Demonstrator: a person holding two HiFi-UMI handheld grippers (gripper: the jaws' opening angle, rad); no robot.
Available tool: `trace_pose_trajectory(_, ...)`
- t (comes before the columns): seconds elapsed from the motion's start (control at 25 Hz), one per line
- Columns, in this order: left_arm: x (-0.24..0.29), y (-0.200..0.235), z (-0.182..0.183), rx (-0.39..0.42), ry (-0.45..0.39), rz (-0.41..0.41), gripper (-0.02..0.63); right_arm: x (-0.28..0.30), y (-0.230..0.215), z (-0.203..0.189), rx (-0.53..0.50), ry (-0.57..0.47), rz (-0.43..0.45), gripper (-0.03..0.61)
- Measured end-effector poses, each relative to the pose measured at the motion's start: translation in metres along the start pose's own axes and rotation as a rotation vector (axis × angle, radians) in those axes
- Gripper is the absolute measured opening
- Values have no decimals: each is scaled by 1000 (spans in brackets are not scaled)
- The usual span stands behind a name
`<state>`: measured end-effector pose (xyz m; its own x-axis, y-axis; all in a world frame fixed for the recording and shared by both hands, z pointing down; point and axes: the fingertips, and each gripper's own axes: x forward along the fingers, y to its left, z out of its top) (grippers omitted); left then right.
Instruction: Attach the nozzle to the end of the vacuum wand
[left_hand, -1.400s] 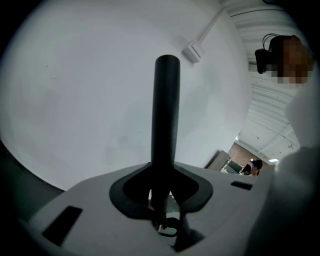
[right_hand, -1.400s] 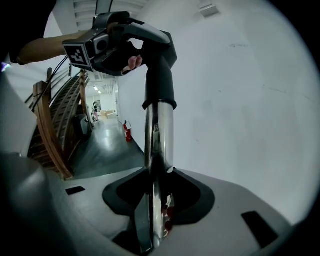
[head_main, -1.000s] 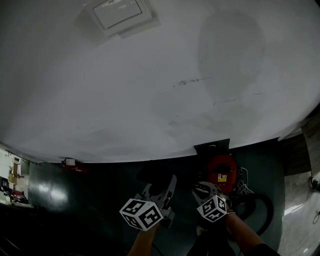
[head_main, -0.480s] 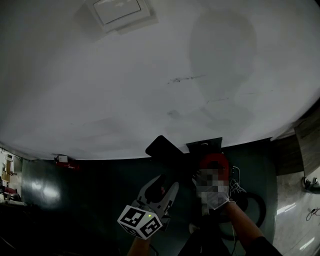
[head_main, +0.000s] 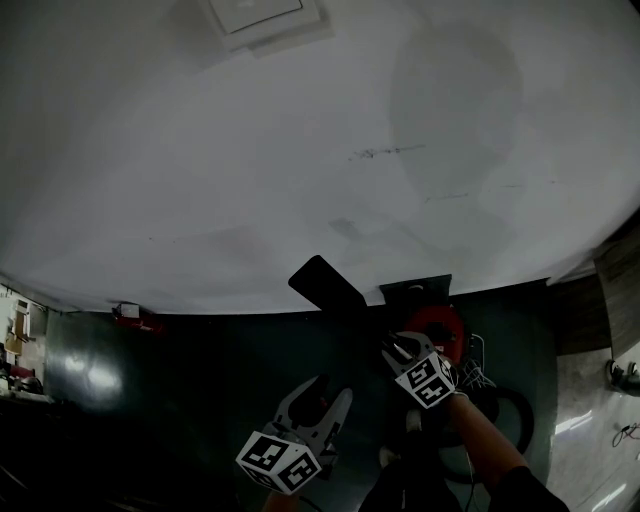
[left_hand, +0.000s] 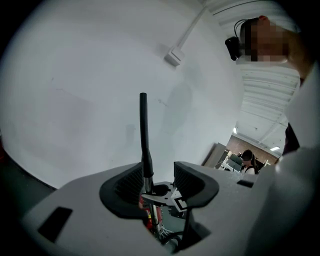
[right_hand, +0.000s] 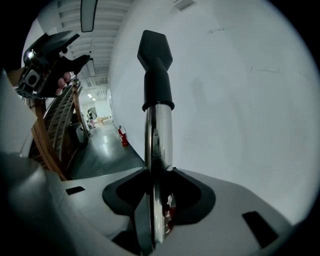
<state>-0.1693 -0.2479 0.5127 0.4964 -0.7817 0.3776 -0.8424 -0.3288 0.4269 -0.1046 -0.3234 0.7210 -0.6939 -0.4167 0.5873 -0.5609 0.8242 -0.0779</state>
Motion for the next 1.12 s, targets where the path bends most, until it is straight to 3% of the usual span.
trace_pose_trajectory(0.4,-15,13,-6,-10,-7,38,187,5,3,0,0,-7,-2,155)
trace_pose_trajectory(0.72,-19,0,1,14,-25,16,187,-31,9,23,6,-68,-12,156)
trace_pose_trajectory(0.84,-26,-13,6,36,-34,0,187,-62,15,45,84,-132,-25,156)
trace_pose_trajectory(1.0,-41,-31,10,61,-53,-10,187,-109,30,76,266,-250,-31,155)
trace_pose_trajectory(1.12,-59,-46,10,79,-78,-18,186,-147,50,92,331,-323,-46,155)
